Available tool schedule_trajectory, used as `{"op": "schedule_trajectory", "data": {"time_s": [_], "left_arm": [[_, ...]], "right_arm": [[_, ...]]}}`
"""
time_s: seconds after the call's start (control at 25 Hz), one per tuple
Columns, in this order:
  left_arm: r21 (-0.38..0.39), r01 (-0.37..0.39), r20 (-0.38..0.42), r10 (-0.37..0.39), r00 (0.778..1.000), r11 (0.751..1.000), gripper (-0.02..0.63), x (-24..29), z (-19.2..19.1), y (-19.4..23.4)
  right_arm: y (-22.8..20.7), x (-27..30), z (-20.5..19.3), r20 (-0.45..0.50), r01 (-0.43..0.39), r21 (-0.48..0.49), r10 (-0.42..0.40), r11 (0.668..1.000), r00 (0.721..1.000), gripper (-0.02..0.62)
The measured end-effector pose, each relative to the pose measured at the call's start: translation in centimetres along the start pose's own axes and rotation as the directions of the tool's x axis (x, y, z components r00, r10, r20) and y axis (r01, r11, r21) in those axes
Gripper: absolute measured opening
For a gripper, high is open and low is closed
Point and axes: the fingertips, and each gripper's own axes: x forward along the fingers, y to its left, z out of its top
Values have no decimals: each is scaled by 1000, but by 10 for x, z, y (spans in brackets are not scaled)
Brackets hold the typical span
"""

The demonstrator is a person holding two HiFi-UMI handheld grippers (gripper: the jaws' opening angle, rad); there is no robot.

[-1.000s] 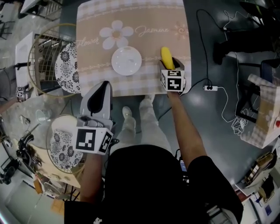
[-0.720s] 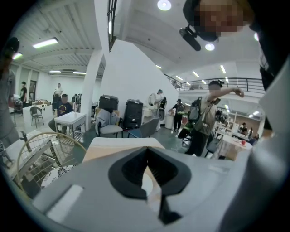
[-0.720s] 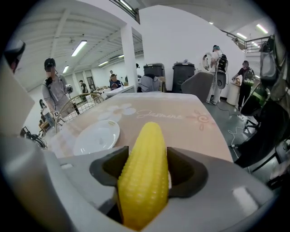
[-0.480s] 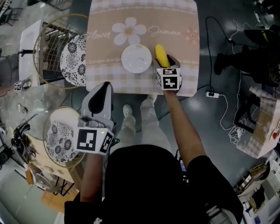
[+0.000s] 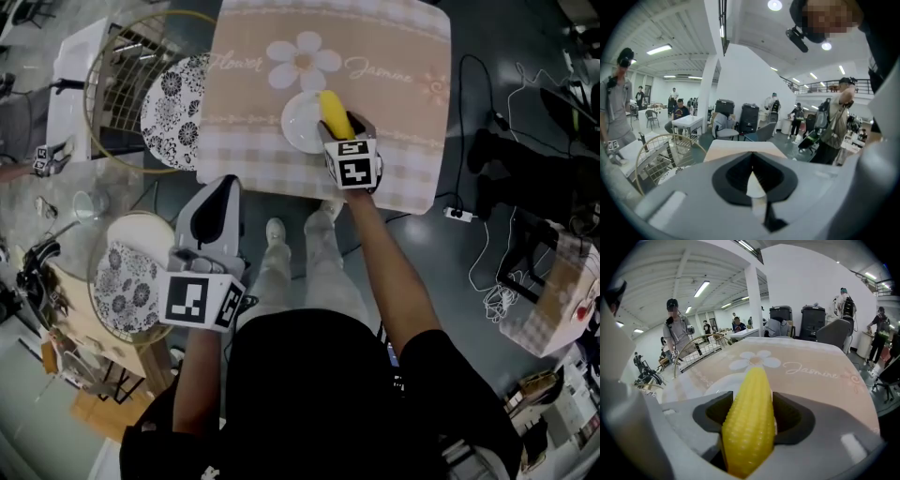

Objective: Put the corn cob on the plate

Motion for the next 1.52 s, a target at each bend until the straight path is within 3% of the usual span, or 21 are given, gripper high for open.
{"op": "schedule_trajectory", "data": {"time_s": [0.4,0.68,0.84,1.16,1.52], "left_arm": [[-26,-60,-5,60,998,998,8,-17,-10,18],[-39,-85,-3,85,996,996,8,-24,-14,24],[-48,-93,-6,93,996,995,8,-26,-16,27],[-51,-83,4,83,997,995,8,-26,-13,28],[-56,-49,44,51,998,997,8,-24,2,27]], "right_arm": [[41,20,13,-10,-76,-59,75,995,997,264],[49,30,12,-13,-74,-134,73,988,997,264],[52,33,7,-41,-80,-131,75,988,996,264],[51,34,4,-74,-53,-169,41,984,996,268],[47,6,26,-7,-50,-137,50,989,999,268]]}}
